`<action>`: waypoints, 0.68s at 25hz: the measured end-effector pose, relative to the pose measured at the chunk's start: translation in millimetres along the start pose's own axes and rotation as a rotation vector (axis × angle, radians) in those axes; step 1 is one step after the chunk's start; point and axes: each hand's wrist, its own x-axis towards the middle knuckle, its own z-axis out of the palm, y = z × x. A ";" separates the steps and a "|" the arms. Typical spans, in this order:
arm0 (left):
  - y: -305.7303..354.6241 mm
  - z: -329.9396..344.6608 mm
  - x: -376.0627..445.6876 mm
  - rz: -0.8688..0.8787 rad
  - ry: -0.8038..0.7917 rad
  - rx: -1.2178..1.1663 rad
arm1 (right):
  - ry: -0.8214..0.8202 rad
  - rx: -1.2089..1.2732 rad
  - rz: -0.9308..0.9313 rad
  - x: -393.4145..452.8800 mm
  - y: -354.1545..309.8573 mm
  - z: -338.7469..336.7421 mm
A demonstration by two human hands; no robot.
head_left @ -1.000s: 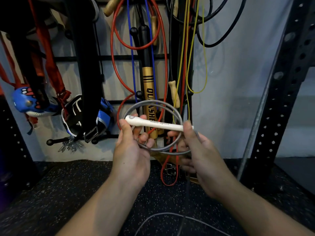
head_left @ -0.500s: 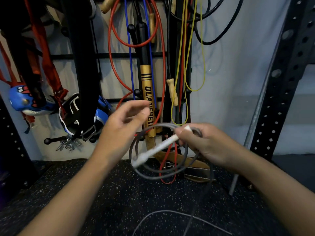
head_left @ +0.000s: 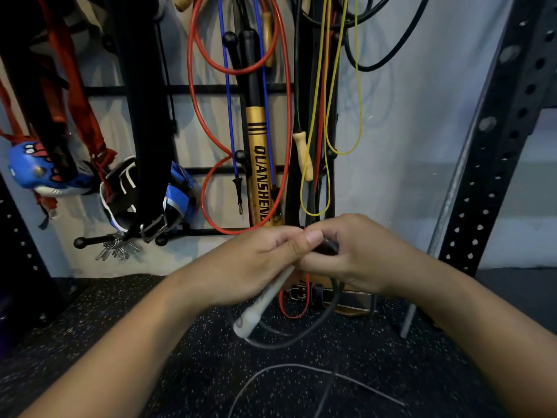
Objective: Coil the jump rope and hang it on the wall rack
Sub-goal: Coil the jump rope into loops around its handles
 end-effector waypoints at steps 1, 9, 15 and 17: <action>-0.1 0.3 0.6 0.012 0.033 0.010 | 0.020 -0.010 -0.005 -0.5 -1.4 -1.9; -5.2 -11.3 -0.7 -0.012 0.222 0.201 | 0.187 0.241 0.235 -9.5 12.2 -27.8; -15.7 -4.0 6.8 -0.040 0.504 -0.648 | 0.164 0.663 0.313 -10.0 37.4 -3.3; -11.9 3.7 12.5 -0.035 0.634 -0.982 | 0.097 0.744 0.254 -11.1 37.1 14.4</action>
